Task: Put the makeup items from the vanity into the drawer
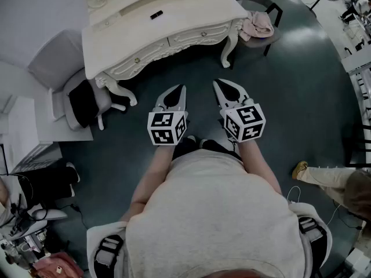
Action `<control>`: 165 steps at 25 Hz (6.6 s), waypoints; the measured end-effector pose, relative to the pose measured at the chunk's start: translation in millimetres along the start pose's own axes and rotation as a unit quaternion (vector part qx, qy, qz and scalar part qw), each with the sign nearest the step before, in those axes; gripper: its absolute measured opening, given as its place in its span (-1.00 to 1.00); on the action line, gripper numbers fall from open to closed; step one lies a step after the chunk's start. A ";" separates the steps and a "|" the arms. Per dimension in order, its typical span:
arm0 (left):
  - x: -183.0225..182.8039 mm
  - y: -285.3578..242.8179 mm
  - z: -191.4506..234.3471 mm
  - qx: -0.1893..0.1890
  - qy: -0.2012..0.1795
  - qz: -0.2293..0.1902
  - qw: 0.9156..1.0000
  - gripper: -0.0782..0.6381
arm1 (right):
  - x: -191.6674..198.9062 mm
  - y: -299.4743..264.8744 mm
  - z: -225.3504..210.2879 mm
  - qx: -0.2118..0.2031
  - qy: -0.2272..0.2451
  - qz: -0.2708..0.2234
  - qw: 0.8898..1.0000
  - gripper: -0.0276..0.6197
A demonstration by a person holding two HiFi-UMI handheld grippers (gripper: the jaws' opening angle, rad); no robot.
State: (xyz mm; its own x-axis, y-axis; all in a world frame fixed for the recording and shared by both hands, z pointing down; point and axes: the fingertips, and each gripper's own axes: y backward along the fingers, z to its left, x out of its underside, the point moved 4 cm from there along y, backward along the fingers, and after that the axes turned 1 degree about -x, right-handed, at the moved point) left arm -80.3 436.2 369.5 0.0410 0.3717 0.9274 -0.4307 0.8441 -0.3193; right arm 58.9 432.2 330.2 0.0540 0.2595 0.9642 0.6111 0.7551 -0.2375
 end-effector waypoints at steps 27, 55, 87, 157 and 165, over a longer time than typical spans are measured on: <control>3.2 -8.3 50.0 0.075 0.017 0.018 0.997 -0.76 | 11.4 -50.2 44.8 0.011 -0.031 0.014 0.999 -0.89; -84.1 -184.8 129.1 0.008 0.018 0.006 1.000 -0.76 | -41.5 -224.6 -102.0 -0.052 -0.012 0.028 0.998 -0.89; -107.0 -304.2 226.9 -0.050 0.061 0.035 0.996 -0.76 | -55.0 -349.5 -204.8 -0.063 -0.053 0.058 0.995 -0.89; -85.0 -434.4 346.6 0.078 -0.146 0.261 0.951 -0.49 | -71.2 -513.7 -258.6 -0.050 -0.083 0.112 0.989 -0.89; -112.4 -465.3 317.9 0.085 -0.128 0.234 0.960 -0.49 | -76.9 -507.2 -301.8 -0.056 -0.082 0.115 0.988 -0.89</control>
State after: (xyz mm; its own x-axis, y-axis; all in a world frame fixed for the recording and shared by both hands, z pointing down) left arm -171.1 -121.1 475.7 -0.4066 0.5697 0.7142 -0.4900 0.5238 -0.6968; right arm -16.8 -152.5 412.1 0.0789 0.5171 0.8523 0.6813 0.5961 -0.4248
